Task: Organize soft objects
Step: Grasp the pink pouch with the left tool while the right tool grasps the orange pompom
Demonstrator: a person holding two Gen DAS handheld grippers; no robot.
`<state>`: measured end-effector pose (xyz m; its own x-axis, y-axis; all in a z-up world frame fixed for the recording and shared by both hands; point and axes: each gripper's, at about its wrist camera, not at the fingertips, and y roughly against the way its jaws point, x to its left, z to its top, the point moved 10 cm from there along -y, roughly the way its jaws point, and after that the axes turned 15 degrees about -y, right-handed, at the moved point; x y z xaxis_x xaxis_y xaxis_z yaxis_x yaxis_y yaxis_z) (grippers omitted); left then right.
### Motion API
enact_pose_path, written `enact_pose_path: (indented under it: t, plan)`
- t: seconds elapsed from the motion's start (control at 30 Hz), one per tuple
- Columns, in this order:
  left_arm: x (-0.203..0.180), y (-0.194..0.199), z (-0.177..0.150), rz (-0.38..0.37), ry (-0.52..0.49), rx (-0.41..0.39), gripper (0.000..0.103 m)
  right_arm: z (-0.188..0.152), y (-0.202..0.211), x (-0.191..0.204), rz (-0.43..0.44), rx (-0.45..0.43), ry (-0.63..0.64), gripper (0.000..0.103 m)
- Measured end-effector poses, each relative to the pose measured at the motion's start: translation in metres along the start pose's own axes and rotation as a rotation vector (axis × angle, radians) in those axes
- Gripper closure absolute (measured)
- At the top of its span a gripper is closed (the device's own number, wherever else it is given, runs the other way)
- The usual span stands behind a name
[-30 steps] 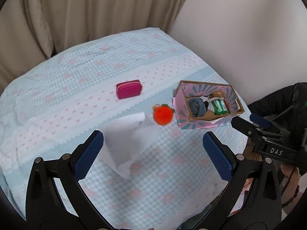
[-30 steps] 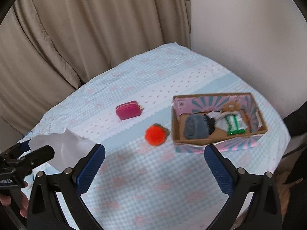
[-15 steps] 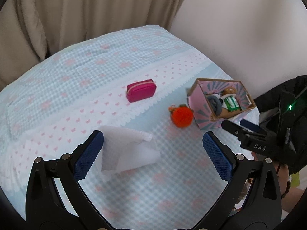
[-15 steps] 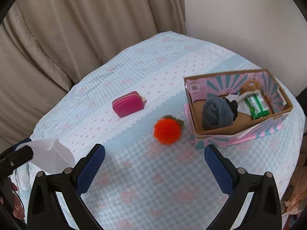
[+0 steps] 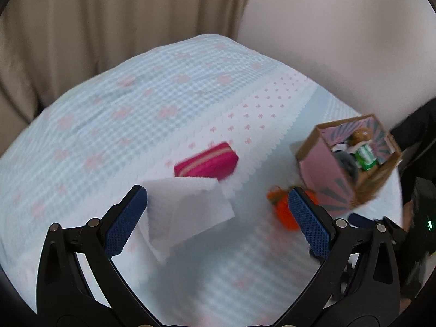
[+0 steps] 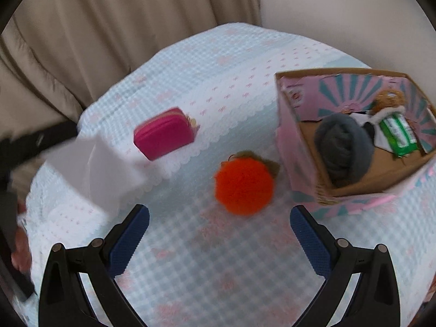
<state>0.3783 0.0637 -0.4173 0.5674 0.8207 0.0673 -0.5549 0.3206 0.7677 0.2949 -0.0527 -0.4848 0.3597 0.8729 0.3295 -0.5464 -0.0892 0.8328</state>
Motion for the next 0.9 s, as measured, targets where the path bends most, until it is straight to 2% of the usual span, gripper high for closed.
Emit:
enact_pose_path:
  t: [0.17, 0.4, 0.5, 0.67, 0.8, 0.9]
  plan:
    - [0.006, -0.064, 0.016, -0.002, -0.107, 0.021, 0.000, -0.007, -0.039, -0.004, -0.048, 0.020, 0.029, 0.000]
    - [0.007, -0.139, 0.013, -0.003, -0.238, 0.106, 0.000, -0.004, -0.081, -0.014, -0.107, 0.011, 0.032, 0.000]
    - [0.004, -0.160, 0.005, -0.019, -0.293, 0.148, 0.000, -0.003, -0.097, -0.018, -0.127, 0.018, 0.022, 0.000]
    - [0.002, -0.174, -0.010, -0.044, -0.342, 0.193, 0.002, -0.008, -0.112, -0.019, -0.152, 0.032, 0.038, 0.012]
    - [-0.003, -0.175, -0.012, -0.075, -0.312, 0.182, 0.019, -0.003, -0.114, -0.013, -0.147, 0.009, 0.046, 0.023]
    - [-0.006, -0.176, -0.014, -0.100, -0.285, 0.181, 0.039, 0.001, -0.115, -0.011, -0.149, 0.000, 0.062, 0.034]
